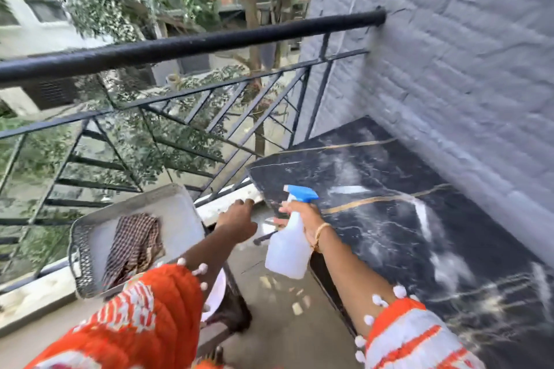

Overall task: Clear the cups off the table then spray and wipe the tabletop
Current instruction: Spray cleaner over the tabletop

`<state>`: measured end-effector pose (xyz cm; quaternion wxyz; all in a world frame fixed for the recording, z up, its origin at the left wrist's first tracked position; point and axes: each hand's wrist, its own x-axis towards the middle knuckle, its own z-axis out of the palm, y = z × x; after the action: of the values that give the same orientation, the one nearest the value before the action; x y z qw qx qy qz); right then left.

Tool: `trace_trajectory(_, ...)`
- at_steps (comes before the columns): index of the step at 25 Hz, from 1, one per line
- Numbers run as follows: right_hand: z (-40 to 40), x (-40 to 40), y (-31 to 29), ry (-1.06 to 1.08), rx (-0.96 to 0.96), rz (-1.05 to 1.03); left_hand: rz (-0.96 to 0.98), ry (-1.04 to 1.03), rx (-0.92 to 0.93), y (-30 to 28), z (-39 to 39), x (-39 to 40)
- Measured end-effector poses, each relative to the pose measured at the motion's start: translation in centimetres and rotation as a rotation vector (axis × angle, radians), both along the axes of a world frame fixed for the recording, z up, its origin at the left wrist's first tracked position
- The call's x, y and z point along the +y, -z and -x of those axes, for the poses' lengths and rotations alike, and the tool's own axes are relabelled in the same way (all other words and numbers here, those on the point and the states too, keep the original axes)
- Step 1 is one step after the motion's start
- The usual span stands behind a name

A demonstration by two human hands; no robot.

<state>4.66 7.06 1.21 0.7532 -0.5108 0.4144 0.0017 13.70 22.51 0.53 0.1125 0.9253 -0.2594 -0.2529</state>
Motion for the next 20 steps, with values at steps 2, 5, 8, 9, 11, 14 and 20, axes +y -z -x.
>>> trace_trajectory(2,2.7,-2.1,-1.7,0.05,-0.036,-0.054,-0.031,0.074,-0.032,-0.5,1.9,-2.8)
trace_trajectory(5,5.7,-4.9,-2.6,0.122,-0.07,0.025,-0.04,0.159,-0.05,-0.5,3.6,-5.9)
trace_trajectory(8,7.3,-7.2,-2.8,0.217,-0.1,0.103,-0.064,0.193,-0.07,-0.4,4.4,-8.1)
trace_trajectory(9,7.6,-8.1,-2.8,0.235,-0.106,0.129,-0.08,0.206,-0.08,-0.1,4.6,-8.8)
trace_trajectory(11,7.9,-9.1,-2.6,0.24,-0.109,0.165,-0.096,0.215,-0.086,0.3,4.8,-9.6)
trace_trajectory(14,7.9,-10.9,-1.9,0.198,-0.042,0.238,-0.135,0.221,-0.086,1.0,4.7,-10.9)
trace_trajectory(20,4.6,-14.0,-1.1,0.051,0.068,0.35,-0.16,0.101,-0.105,1.9,1.6,-12.1)
